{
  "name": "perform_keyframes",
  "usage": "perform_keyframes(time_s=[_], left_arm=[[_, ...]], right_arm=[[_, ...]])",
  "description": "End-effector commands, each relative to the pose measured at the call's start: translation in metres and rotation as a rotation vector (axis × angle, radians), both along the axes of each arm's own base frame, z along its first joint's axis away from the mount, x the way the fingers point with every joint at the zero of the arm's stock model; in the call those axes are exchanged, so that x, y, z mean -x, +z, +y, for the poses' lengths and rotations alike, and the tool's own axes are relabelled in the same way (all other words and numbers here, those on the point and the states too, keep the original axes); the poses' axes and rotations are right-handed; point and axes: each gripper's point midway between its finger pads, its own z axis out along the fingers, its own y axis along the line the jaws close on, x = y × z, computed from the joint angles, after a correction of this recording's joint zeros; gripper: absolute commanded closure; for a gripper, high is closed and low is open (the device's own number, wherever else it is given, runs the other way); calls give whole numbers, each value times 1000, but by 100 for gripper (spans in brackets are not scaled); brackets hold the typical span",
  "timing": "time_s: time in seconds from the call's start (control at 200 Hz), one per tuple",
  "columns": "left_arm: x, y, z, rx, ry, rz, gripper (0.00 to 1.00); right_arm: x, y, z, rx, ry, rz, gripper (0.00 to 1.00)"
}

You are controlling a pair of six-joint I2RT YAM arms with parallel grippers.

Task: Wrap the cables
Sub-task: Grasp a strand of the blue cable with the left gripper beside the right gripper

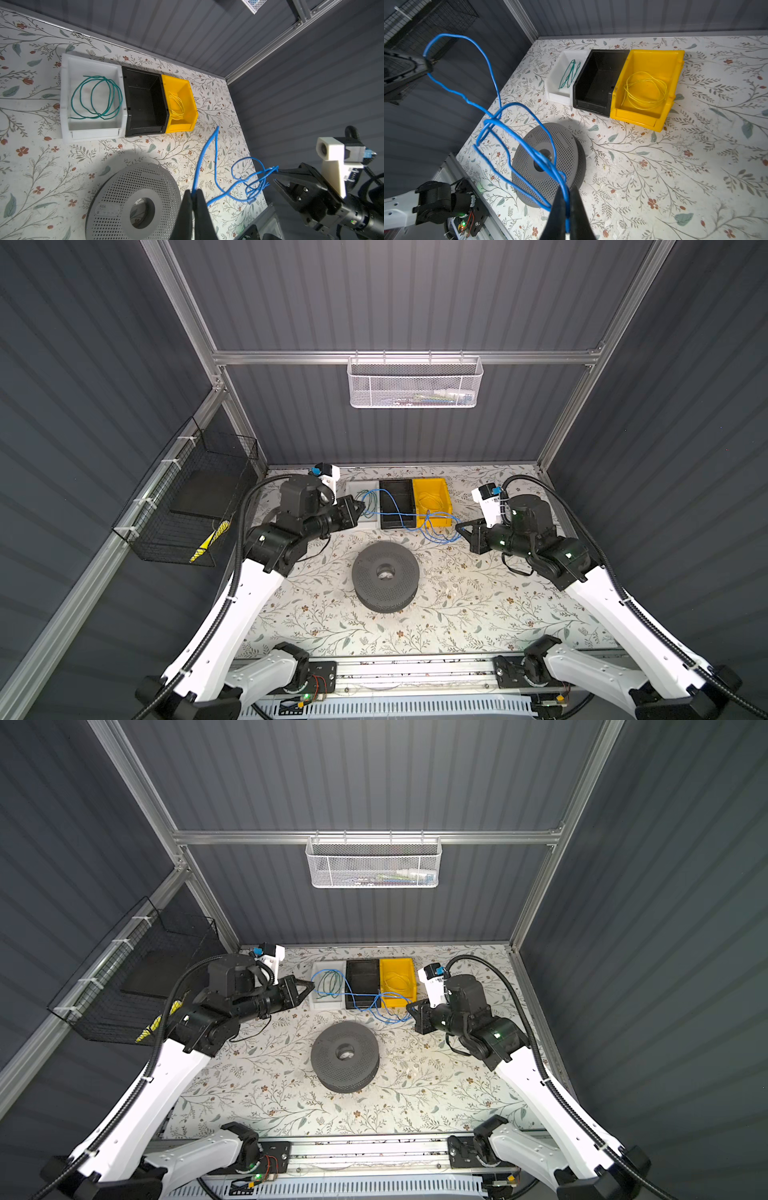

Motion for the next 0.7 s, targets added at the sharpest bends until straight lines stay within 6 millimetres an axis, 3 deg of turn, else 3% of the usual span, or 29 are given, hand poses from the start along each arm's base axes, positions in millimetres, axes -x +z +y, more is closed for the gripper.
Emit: perform_keyframes(time_s=[0.0,0.075,0.19,0.25,0.275,0.39,0.49,0.635,0.695], left_arm=[[-32,12,31,-43,99,-75,100],[-27,18,7,28,-38,-85,100],[-19,26,-6,28,-151,-119,100],[-14,24,-10,14,-201,-120,100],[-11,38,-11,17,-220,-156,100],[1,44,-19,27,-310,-178,100],[14,51,-30,58,-416,-195,100],[36,58,-46,122,-606,-187,100],[43,57,-50,133,-661,-179,100]], right_arm=[[9,-38,-26,39,-60,143,100],[17,-33,-3,-38,59,164,97],[28,-27,19,-72,178,173,84],[33,-21,25,-79,211,161,76],[34,-18,26,-84,220,155,73],[39,1,26,-101,234,107,53],[41,28,20,-108,222,23,49],[43,88,17,-142,231,-115,48],[41,113,17,-150,230,-180,43]])
